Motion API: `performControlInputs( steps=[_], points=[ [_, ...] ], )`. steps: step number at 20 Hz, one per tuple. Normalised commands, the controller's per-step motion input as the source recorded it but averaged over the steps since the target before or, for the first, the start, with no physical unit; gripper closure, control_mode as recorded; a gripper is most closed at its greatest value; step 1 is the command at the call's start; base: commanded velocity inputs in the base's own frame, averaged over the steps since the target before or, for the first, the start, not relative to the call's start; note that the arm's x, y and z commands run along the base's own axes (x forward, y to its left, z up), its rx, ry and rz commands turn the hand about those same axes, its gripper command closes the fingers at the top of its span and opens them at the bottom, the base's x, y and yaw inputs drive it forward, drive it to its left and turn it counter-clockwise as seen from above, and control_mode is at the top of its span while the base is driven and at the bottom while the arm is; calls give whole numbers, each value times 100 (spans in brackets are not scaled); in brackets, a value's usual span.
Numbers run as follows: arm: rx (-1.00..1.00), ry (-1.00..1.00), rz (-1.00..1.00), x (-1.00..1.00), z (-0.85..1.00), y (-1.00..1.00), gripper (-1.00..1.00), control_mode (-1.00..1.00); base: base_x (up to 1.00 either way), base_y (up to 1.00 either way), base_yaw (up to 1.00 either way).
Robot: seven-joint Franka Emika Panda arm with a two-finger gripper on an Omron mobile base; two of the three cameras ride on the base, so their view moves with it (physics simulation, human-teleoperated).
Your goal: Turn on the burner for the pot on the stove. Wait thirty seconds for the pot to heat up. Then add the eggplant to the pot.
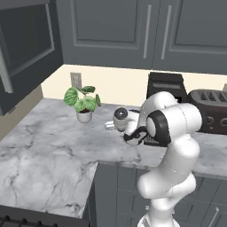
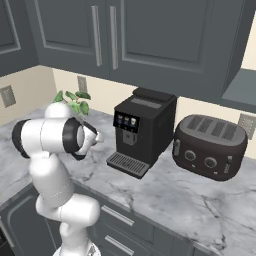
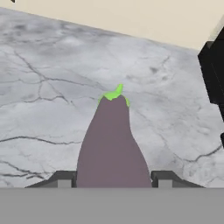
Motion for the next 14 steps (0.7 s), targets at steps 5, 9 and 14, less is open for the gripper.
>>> performControlInputs(
  steps=[5, 9, 14],
  points=[
    [0, -8, -27, -53, 100, 21, 100, -100, 0, 0, 0],
    [0, 0, -32, -98, 100, 0, 100, -100, 0, 0, 0],
    [4, 0, -33, -100, 100, -5, 100, -100, 0, 0, 0]
  ],
)
